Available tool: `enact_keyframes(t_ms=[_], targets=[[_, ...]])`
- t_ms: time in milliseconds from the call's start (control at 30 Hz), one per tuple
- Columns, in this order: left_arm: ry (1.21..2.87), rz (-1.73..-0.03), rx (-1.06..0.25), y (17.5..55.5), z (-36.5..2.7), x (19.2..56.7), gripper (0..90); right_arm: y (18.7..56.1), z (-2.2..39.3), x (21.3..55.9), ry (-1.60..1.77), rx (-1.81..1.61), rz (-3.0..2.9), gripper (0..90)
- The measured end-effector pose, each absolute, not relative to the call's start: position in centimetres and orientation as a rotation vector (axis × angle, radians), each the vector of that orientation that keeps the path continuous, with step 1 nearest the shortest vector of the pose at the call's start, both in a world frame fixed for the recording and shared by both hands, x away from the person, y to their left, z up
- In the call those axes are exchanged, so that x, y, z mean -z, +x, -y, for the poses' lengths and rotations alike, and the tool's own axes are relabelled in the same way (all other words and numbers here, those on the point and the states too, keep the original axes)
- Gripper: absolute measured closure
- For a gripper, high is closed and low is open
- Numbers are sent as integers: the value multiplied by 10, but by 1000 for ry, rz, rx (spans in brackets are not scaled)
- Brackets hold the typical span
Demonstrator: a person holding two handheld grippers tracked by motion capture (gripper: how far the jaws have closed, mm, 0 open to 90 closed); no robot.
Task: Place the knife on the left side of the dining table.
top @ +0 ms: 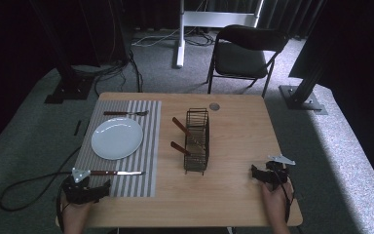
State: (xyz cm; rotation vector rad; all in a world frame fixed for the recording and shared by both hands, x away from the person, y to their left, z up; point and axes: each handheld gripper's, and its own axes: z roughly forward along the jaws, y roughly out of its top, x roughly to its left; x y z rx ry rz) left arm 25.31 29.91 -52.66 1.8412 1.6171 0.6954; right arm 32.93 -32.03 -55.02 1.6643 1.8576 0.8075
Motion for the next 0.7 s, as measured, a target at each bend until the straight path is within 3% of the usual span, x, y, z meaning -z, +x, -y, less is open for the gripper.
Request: enact_keyframes(t_ms=[700], targets=[[1838, -1652, -805, 246, -293, 534, 0, 329, 320, 550, 1664, -807, -1858, 122]])
